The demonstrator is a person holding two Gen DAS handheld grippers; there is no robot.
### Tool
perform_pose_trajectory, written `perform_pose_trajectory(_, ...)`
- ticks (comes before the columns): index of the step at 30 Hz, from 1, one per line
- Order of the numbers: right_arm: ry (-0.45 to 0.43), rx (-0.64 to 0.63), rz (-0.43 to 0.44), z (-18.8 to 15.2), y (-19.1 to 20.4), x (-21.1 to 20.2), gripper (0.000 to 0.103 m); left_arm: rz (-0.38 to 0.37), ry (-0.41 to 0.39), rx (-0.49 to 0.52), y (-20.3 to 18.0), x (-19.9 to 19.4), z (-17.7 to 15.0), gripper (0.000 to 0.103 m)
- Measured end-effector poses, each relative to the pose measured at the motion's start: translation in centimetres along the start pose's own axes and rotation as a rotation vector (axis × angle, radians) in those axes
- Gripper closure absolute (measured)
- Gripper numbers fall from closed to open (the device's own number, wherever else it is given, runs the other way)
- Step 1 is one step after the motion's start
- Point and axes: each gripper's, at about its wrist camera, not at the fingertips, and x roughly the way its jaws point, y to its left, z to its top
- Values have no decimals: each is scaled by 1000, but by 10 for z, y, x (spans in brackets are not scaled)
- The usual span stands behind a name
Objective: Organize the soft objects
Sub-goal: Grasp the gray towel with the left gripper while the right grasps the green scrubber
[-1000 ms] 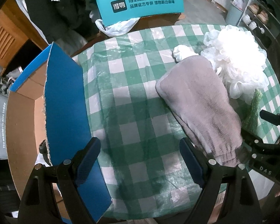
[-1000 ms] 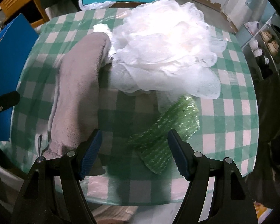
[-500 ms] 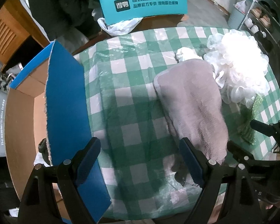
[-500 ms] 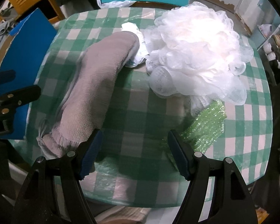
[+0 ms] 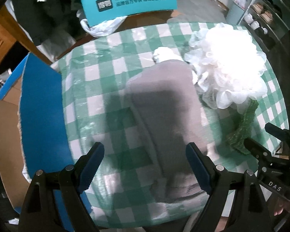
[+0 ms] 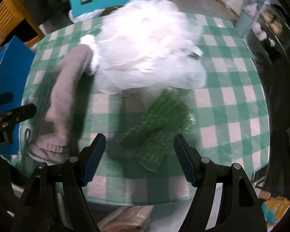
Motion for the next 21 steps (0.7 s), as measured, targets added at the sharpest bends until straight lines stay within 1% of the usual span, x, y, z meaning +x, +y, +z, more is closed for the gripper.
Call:
perform_pose_trajectory(3,5,26,-9,-1,-10,1,31,-2,10,4,-9,5,3,15)
perform_pose_trajectory(6,15,52,-2,-4,-23,3,30,4,32,11,-17,14,5,15)
perform_pose_trajectory(10,26,83,13,-4,-29,10,30,11,64,21,-25,29,8,15)
perform_pose_trajectory(16,45,95,19,1,-24,27,30,21,97,11,-25,47,11,8)
perform_pose_trajectory(19,51,94,12,3,-22,35,30,-13,127,-30,-17,57,14,4)
perform_pose_trajectory(21,54,97,5,4,-21,40,30,-38,141,-64,-11,62,14,3)
